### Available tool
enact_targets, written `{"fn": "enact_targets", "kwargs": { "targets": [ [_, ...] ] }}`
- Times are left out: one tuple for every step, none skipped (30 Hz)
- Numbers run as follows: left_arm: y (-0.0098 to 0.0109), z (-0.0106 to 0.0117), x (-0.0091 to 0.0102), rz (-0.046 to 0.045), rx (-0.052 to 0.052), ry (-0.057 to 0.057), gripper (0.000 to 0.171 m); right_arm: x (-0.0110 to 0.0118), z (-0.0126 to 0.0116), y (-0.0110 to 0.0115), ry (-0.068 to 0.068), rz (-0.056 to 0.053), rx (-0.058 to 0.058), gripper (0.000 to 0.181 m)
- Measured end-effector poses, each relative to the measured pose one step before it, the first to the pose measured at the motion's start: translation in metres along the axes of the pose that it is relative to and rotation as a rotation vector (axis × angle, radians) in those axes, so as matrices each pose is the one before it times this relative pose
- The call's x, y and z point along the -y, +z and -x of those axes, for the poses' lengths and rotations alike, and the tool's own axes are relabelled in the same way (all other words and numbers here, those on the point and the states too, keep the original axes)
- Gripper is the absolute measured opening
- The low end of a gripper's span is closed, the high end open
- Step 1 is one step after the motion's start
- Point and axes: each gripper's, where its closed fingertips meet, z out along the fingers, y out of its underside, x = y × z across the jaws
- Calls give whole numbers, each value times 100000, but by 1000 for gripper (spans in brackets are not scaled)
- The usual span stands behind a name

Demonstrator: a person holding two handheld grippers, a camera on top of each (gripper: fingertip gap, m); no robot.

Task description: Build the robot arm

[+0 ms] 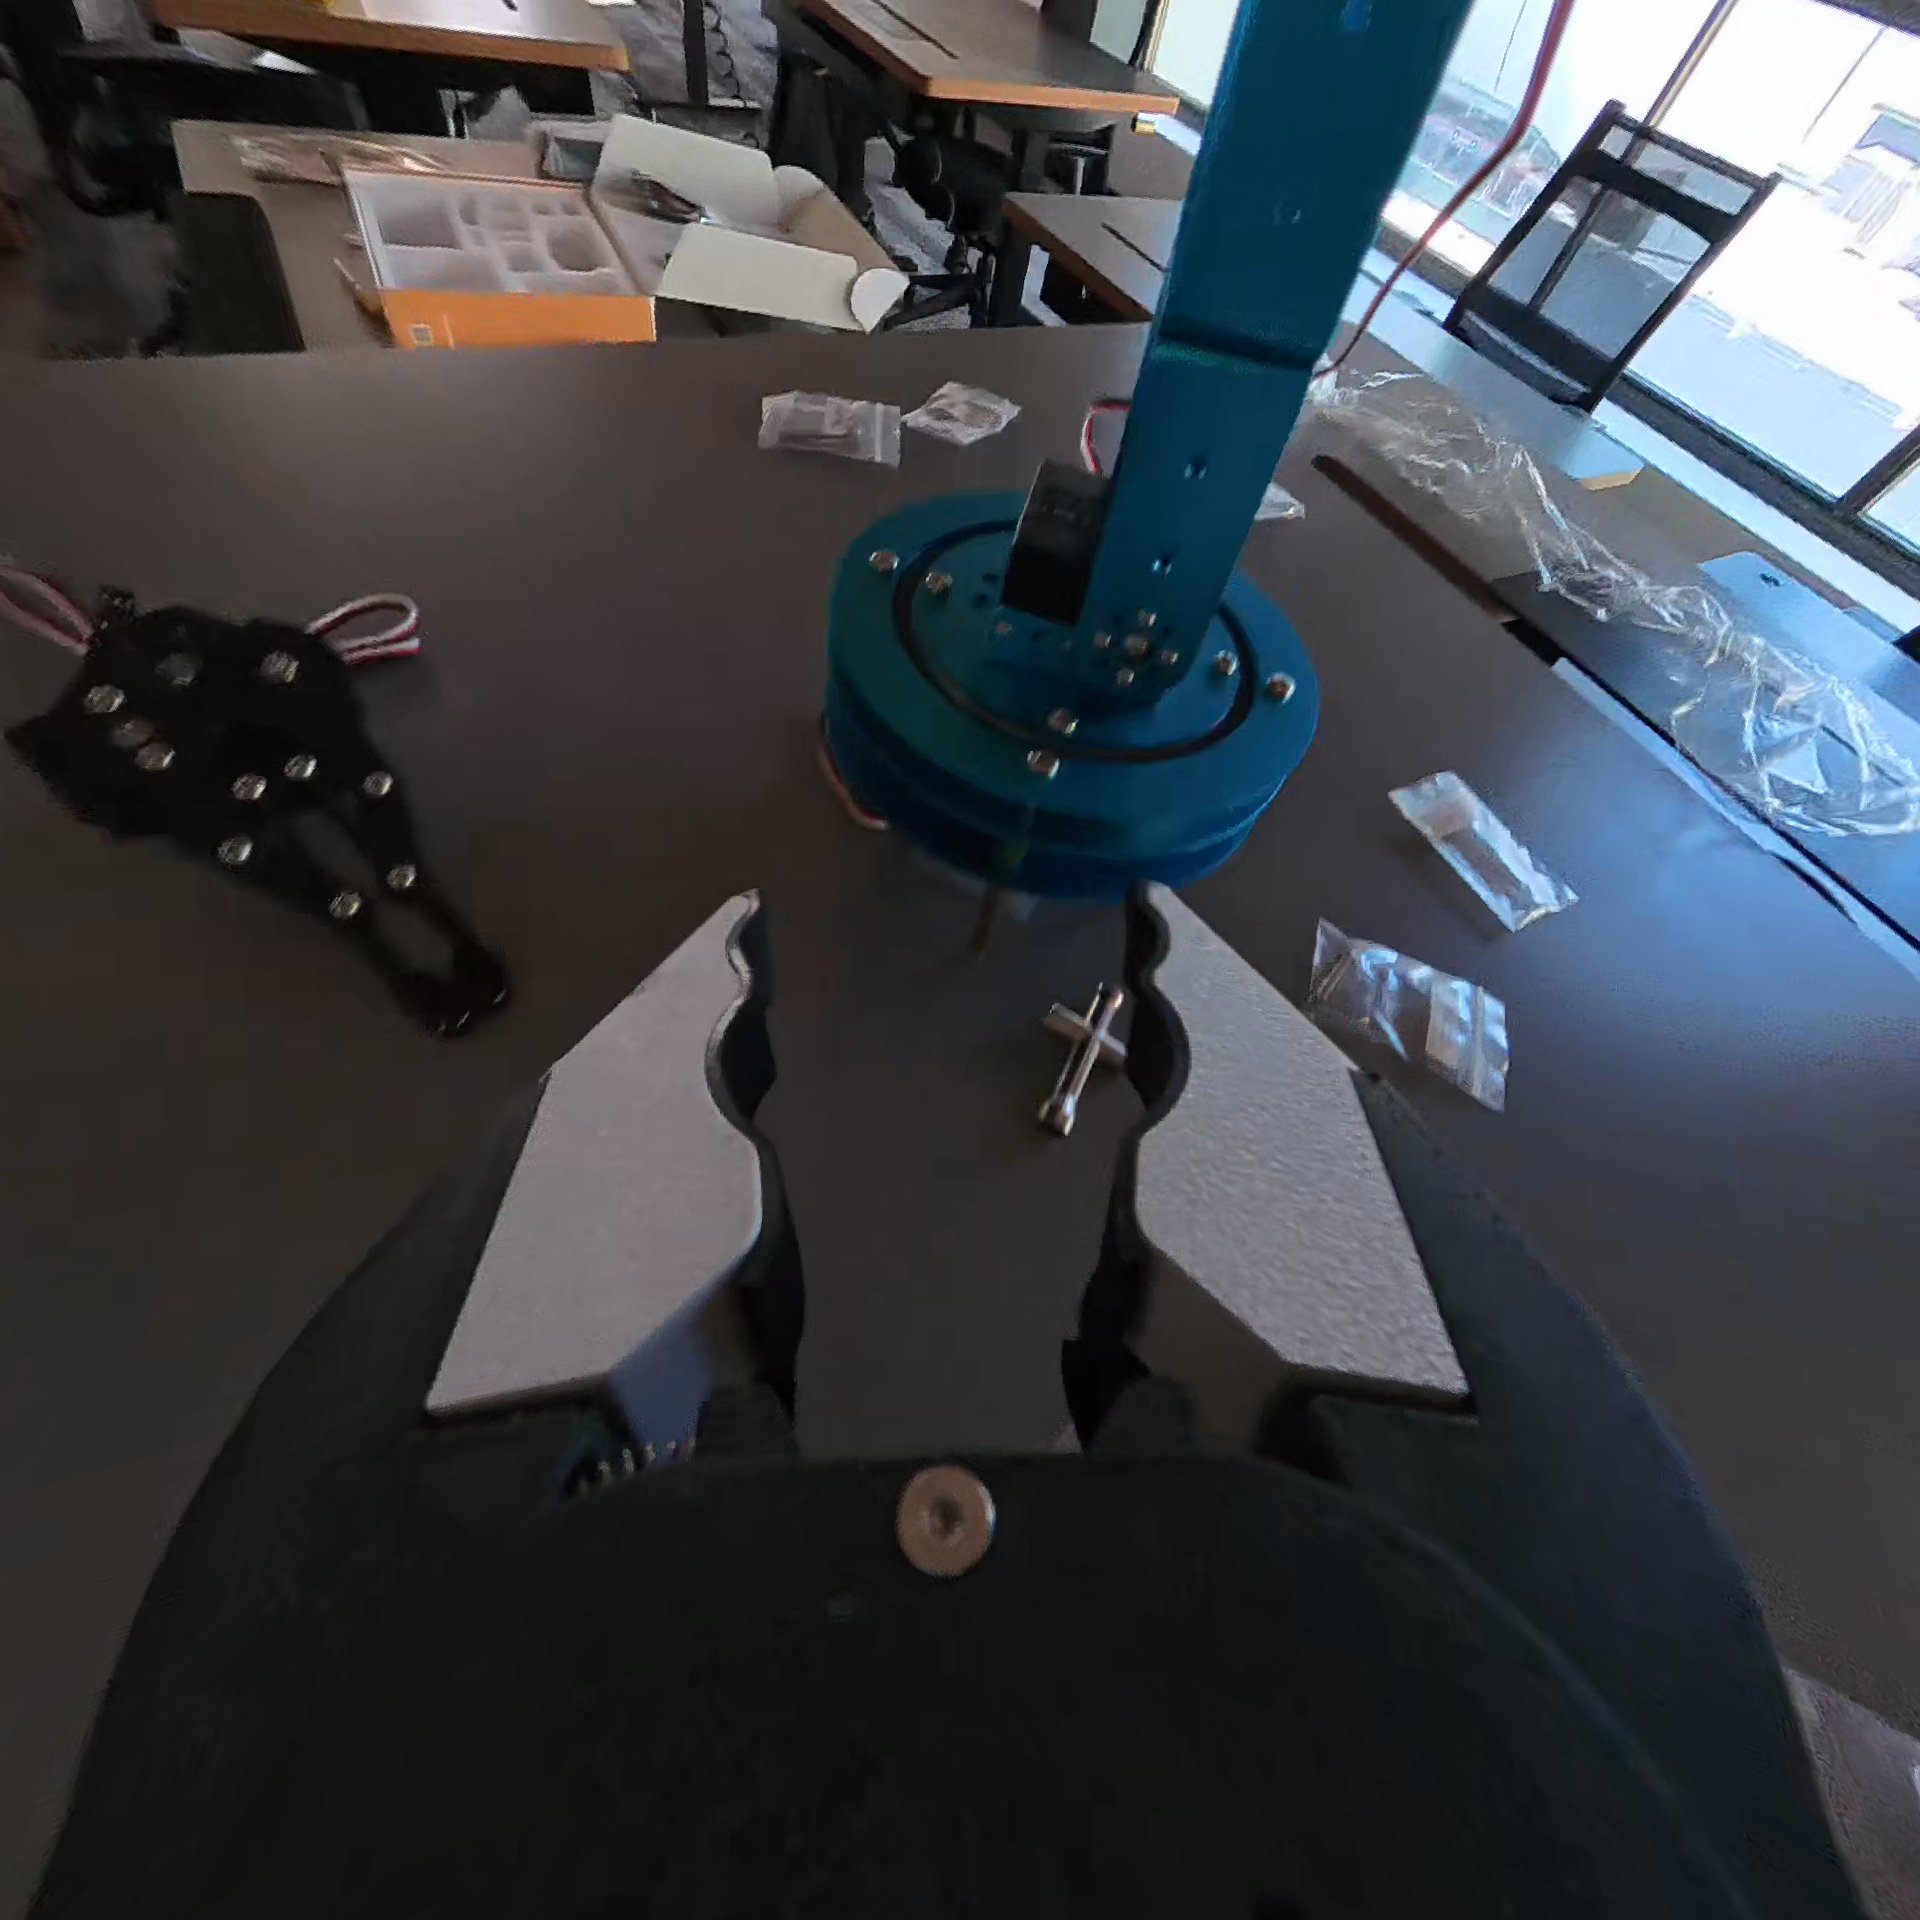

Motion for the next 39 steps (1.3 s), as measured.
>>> {"fn": "enact_targets", "kwargs": {
  "targets": [
    [-252,573,322,1467,-924,554,61,404,-317,505,-167,-863,-568,73],
    [-230,551,426,1207,-1026,1044,61,276,-328,422,802,-874,-842,76],
    [-157,516,551,874,-1228,1230,61,196,-104,359,2679,-851,541,80],
    [-53,454,728,416,-1694,1241,61,150,112,284,3268,-1059,1577,81],
    [66,357,1003,-545,-2489,1302,62,115,220,166,3164,-1171,1771,82],
    [252,282,1344,-1876,-3110,1346,62,70,295,38,2585,-1086,1683,82],
    [475,183,1641,-2826,-3752,1420,65,60,118,-87,1164,-1185,166,83],
    [767,55,1830,-2950,-4610,1752,69,-22,22,-181,-177,-829,-523,84],
    [1096,-22,1878,-2519,-5129,2380,73,-45,-7,-185,-1192,-691,-448,84],
    [1437,73,1769,-1579,-4911,2915,77,-98,-105,-157,-1834,-292,-801,84],
    [1758,54,1572,-216,-5225,3121,83,-229,-344,-88,-2255,515,-1745,85],
    [2027,-88,1364,703,-6530,3360,87,-314,-485,-27,-2193,1172,-1890,87],
    [2235,-54,1149,1147,-7184,3340,89,-242,-411,34,-1374,779,-643,91],
    [2392,88,863,2134,-7166,2997,92,-91,-323,86,-265,-104,798,93],
    [2439,162,643,2902,-7603,2699,95,84,-252,140,966,-781,1788,95],
    [2387,330,647,2455,-7649,2085,95,190,-207,163,2027,-991,2448,96],
    [2320,628,760,1002,-6692,902,92,103,-243,194,2328,-103,2375,99],
    [2215,898,760,392,-5816,-475,92,-7,-222,183,2196,857,2395,104],
    [2046,1090,684,913,-4975,-846,92,35,-123,199,2324,404,2760,105],
    [1827,1228,601,1261,-3999,-268,92,108,-35,210,2713,-160,2996,105],
    [1638,1247,556,1112,-3246,97,91,91,30,262,1978,-261,2970,105],
    [1480,1171,539,882,-2758,309,91,-32,-95,305,604,472,1713,105],
    [1347,1051,471,731,-2370,514,91,-161,-233,351,-805,1402,209,107],
    [1260,943,300,1166,-1931,701,91,-241,-137,366,-1970,1909,174,109],
    [1190,906,60,2034,-1163,863,91,-233,-78,344,-2052,1901,107,110],
    [1100,903,-182,2863,-301,1222,91,-103,32,290,-1359,1068,448,110],
    [1006,773,-238,2666,-376,1137,92,47,148,244,-288,-47,932,109],
    [881,562,-133,1350,-1241,716,92,-55,140,251,376,431,956,109],
    [757,361,-94,497,-2064,535,91,-97,-105,193,231,798,-581,109],
    [664,340,-201,778,-2002,805,89,29,-209,108,-508,-113,-1338,106],
    [548,397,-362,1411,-1136,1209,88,67,-229,53,-46,-488,-1425,101],
    [433,328,-355,1374,-845,1311,88,105,-174,-19,758,-640,-1353,97],
    [335,90,-188,267,-1554,1223,87,-34,52,44,960,87,-362,97],
    [195,59,-18,-700,-1117,1188,86,11,34,22,632,-232,-687,97],
    [69,311,4,-754,762,1416,83,5,17,-4,35,-89,-805,96],
    [-1,299,-26,-672,373,1647,77,-9,-15,-30,281,-45,-502,96],
    [-32,185,-13,-706,-591,897,73,-17,-17,-15,870,126,174,96],
    [-47,89,14,-648,-1449,-347,70,4,-26,1,664,411,215,96],
    [-48,51,7,-62,-1893,-1325,69,17,-36,24,-147,654,-222,96]
  ]
}}
